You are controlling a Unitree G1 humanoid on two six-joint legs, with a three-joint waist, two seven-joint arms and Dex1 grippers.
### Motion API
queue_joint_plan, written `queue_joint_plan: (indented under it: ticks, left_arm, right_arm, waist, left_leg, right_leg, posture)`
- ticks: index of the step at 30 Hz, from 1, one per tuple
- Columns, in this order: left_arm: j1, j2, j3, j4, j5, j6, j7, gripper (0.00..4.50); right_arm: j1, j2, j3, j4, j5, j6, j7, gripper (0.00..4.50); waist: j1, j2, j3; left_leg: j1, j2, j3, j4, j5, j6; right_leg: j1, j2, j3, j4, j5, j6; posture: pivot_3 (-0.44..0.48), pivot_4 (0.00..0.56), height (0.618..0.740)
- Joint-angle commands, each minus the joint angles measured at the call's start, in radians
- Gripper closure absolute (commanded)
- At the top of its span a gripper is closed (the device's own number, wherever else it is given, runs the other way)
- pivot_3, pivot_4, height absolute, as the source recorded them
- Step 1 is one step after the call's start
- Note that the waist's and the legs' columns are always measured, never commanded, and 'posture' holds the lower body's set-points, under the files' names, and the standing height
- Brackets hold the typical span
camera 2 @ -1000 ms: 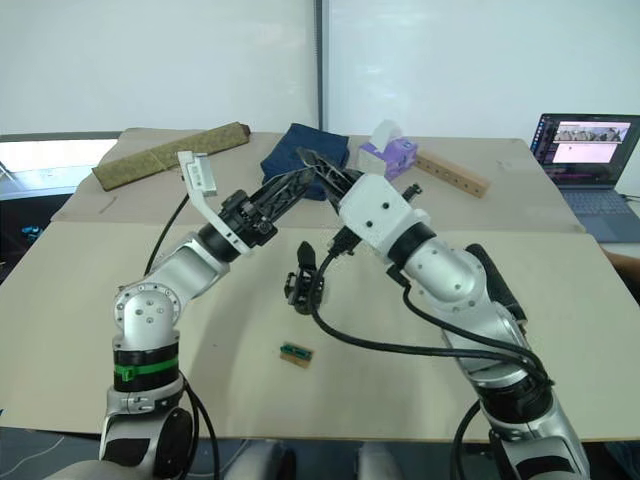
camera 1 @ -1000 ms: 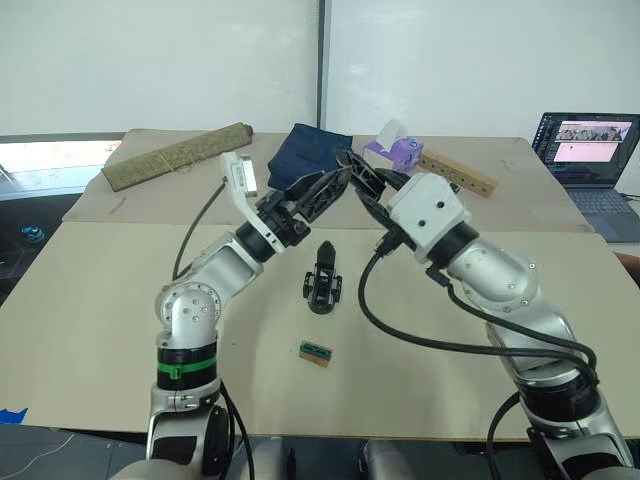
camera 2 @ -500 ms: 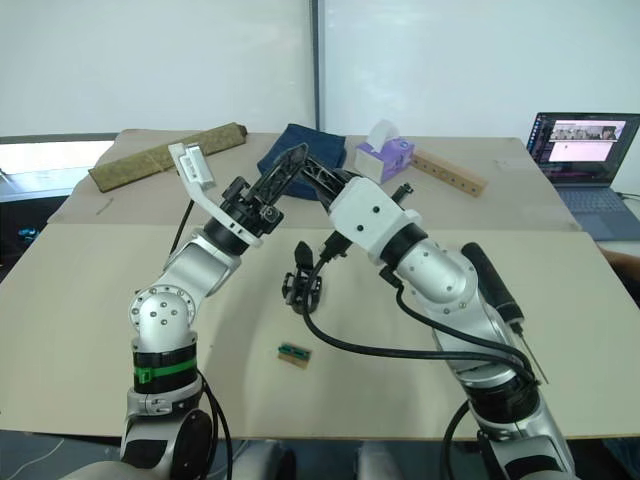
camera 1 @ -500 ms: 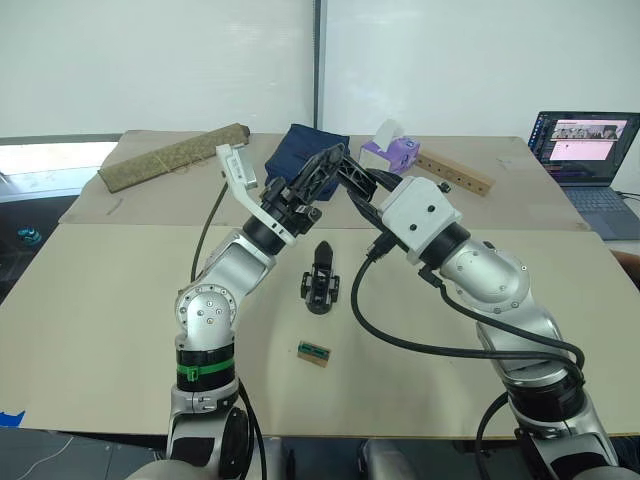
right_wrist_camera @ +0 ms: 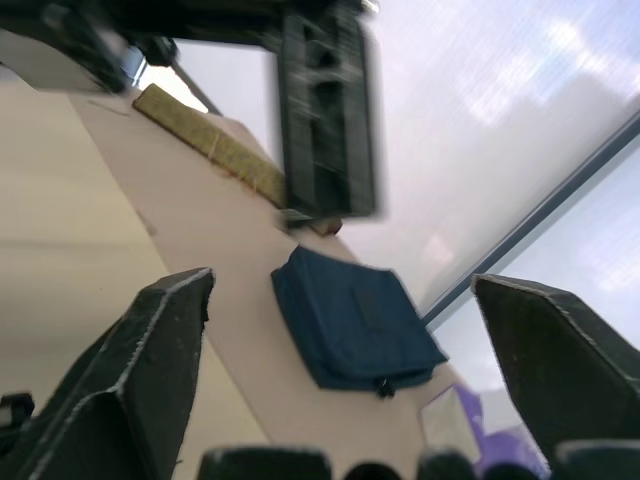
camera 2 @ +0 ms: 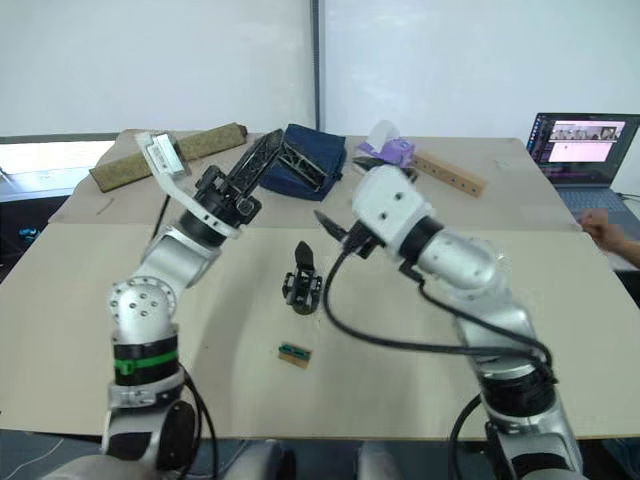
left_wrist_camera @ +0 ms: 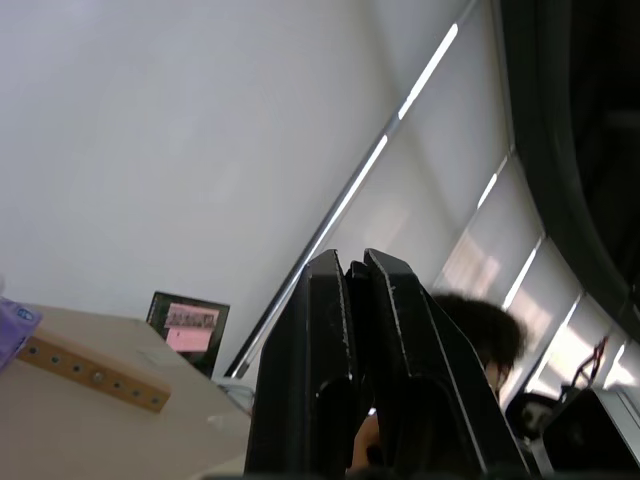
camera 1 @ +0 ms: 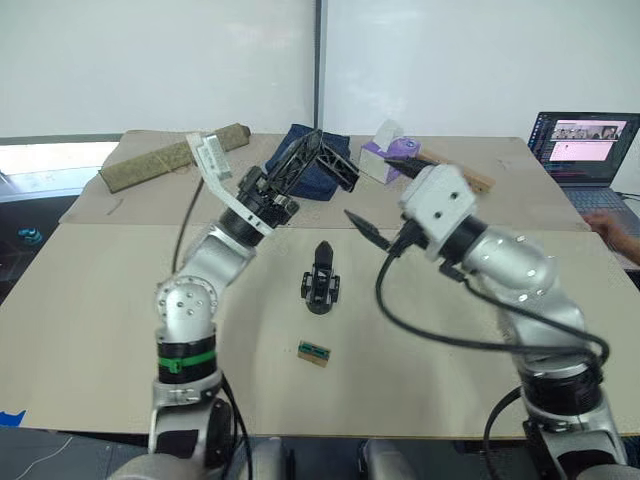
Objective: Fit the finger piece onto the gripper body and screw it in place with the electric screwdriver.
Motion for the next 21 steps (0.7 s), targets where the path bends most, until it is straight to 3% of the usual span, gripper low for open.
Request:
queue_joint_plan:
  ticks: [1, 4, 7, 8, 14, 21]
  left_arm:
    - [-0.059, 0.162, -0.065, 0.055, 0.014, 0.101, -0.289, 4.5]
    - [-0.107, 0.296, -0.13, 0.109, 0.039, 0.17, -0.496, 4.5]
    - [-0.152, 0.352, -0.193, 0.145, 0.086, 0.189, -0.625, 4.5]
    - [-0.164, 0.352, -0.209, 0.148, 0.098, 0.19, -0.651, 4.5]
    - [-0.176, 0.329, -0.254, 0.134, 0.147, 0.192, -0.719, 4.5]
    - [-0.17, 0.326, -0.253, 0.15, 0.186, 0.185, -0.748, 4.5]
  right_arm:
    - [-0.072, -0.073, -0.118, -0.01, 0.325, 0.259, 0.195, 0.01]
    - [-0.131, -0.142, -0.13, 0.005, 0.498, 0.452, 0.275, 0.01]
    - [-0.182, -0.161, -0.094, 0.013, 0.617, 0.605, 0.289, 0.01]
    - [-0.209, -0.117, -0.098, 0.027, 0.668, 0.687, 0.247, 0.01]
    - [-0.298, 0.104, -0.16, 0.058, 0.821, 0.915, 0.041, 0.01]
    - [-0.287, 0.111, -0.14, 0.031, 0.855, 0.977, -0.041, 0.01]
  waist:
    - [-0.002, 0.0, 0.002]
    - [-0.005, 0.001, 0.004]
    - [-0.004, 0.001, 0.004]
    - [-0.004, 0.001, 0.004]
    - [-0.005, 0.001, 0.004]
    - [0.001, 0.001, 0.004]
  left_leg:
    - [0.0, 0.0, 0.0, 0.0, 0.0, 0.0]
    - [0.0, 0.001, 0.0, 0.0, 0.0, 0.0]
    - [0.001, 0.003, 0.0, -0.001, 0.0, 0.0]
    - [0.001, 0.002, 0.0, -0.001, 0.0, 0.0]
    - [-0.001, 0.004, -0.001, -0.001, 0.0, 0.0]
    - [-0.009, 0.002, -0.001, 0.001, 0.0, 0.001]
  right_leg:
    - [0.0, 0.0, 0.0, 0.0, 0.0, 0.0]
    - [-0.001, 0.001, -0.001, 0.0, -0.001, -0.001]
    - [0.0, 0.002, -0.002, 0.0, -0.001, -0.002]
    - [0.0, 0.001, -0.002, 0.0, -0.001, -0.003]
    - [-0.002, 0.001, -0.001, 0.003, -0.001, -0.003]
    - [-0.01, -0.002, -0.001, 0.004, -0.001, -0.002]
  posture:
    - [0.0, 0.15, 0.74]
    - [0.0, 0.15, 0.74]
    - [0.0, 0.15, 0.74]
    - [0.0, 0.15, 0.74]
    - [0.0, 0.15, 0.74]
    - [0.0, 0.15, 0.74]
